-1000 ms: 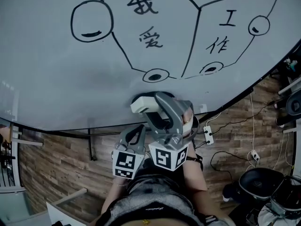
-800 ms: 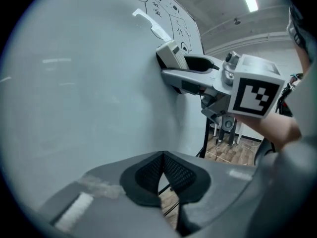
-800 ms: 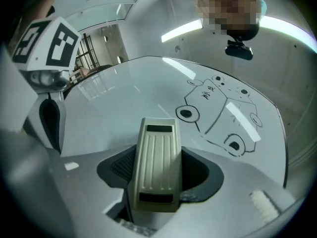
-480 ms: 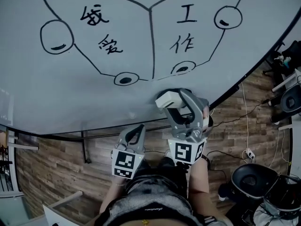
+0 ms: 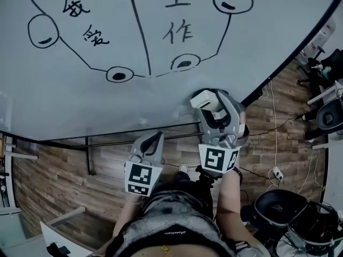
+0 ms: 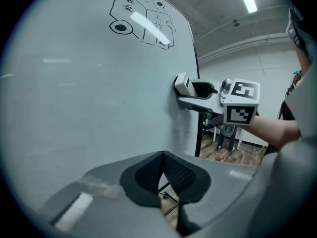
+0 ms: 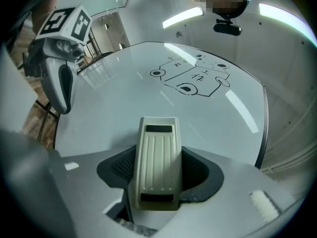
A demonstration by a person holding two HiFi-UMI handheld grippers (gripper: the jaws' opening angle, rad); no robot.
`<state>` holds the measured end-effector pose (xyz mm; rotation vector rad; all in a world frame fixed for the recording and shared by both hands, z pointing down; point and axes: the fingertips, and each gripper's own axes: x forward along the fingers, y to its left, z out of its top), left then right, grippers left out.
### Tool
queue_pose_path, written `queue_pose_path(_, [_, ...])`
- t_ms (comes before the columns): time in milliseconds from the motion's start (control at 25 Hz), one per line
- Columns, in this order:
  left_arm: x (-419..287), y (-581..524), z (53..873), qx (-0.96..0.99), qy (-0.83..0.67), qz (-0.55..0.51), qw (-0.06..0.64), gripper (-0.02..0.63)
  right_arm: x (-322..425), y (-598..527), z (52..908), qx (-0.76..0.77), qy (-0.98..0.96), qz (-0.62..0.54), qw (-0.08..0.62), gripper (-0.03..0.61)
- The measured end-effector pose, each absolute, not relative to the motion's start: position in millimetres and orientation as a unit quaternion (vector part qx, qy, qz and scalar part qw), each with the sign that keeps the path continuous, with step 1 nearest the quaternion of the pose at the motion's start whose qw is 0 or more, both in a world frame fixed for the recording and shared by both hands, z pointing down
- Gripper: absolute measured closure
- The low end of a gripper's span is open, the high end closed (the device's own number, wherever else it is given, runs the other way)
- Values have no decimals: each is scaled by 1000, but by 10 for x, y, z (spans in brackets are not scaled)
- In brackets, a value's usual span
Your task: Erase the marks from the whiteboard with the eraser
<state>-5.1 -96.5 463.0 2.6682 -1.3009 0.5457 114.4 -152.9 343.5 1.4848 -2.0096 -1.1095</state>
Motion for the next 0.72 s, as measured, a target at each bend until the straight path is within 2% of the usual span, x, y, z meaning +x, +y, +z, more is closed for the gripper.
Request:
queue_pose_path(320, [-180,-828,4641,869,-458,172,70,609,1119,-1522,3457,532,-718,-395,212,316])
queue_pose_path(480, [-357,-791,4639,865,-466,172,72,609,755,-1492,3463,509,-713,-423,232,316])
queue_pose_path(720, [-696,-762,4585,861,-475,169,69,609,254,-1459,3371,505,-737,-409,188,316])
